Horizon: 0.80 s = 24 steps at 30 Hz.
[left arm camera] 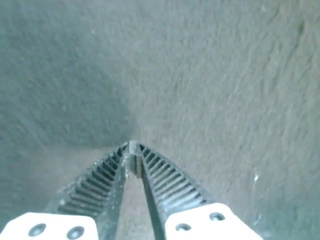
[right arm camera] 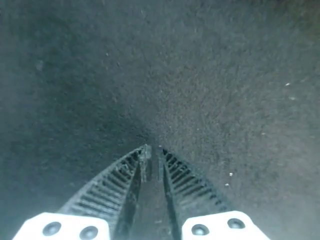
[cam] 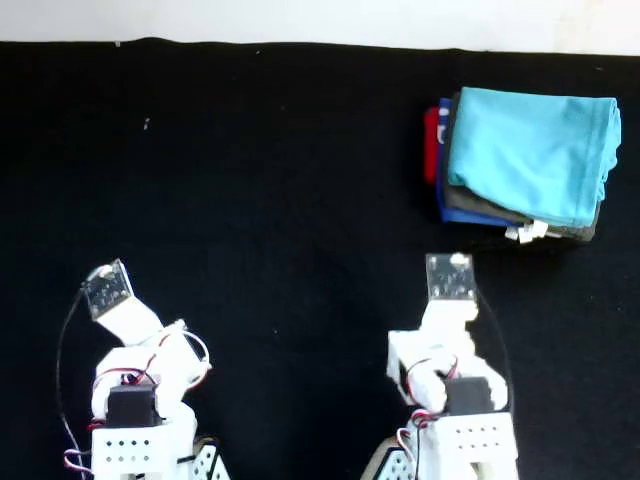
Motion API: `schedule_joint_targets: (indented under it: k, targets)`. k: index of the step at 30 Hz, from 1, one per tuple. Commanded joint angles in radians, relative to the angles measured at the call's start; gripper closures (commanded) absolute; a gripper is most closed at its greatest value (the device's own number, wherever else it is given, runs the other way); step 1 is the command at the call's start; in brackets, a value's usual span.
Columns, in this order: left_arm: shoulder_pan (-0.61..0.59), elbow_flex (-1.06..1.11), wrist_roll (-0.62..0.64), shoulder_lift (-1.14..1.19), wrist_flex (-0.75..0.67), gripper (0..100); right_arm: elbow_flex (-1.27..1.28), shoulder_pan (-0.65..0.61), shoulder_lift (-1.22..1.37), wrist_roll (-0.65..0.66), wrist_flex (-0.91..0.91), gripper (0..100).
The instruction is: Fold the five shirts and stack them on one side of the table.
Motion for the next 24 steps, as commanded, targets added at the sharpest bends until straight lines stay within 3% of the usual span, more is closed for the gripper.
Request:
schedule_joint_targets:
  k: [1, 9, 24]
  targets:
    - [0.019, 0.016, 0.018, -0.010, 0.023, 99, 0.131, -0.005, -0.151, -0.008, -0.018, 96.5]
    - [0.021, 0.016, 0.017, -0.010, 0.106, 99, 0.194, -0.005, -0.298, -0.003, 0.168, 96.5]
    - [0.021, 0.016, 0.017, -0.015, 0.109, 99, 0.191, -0.005, -0.295, -0.002, 0.177, 96.5]
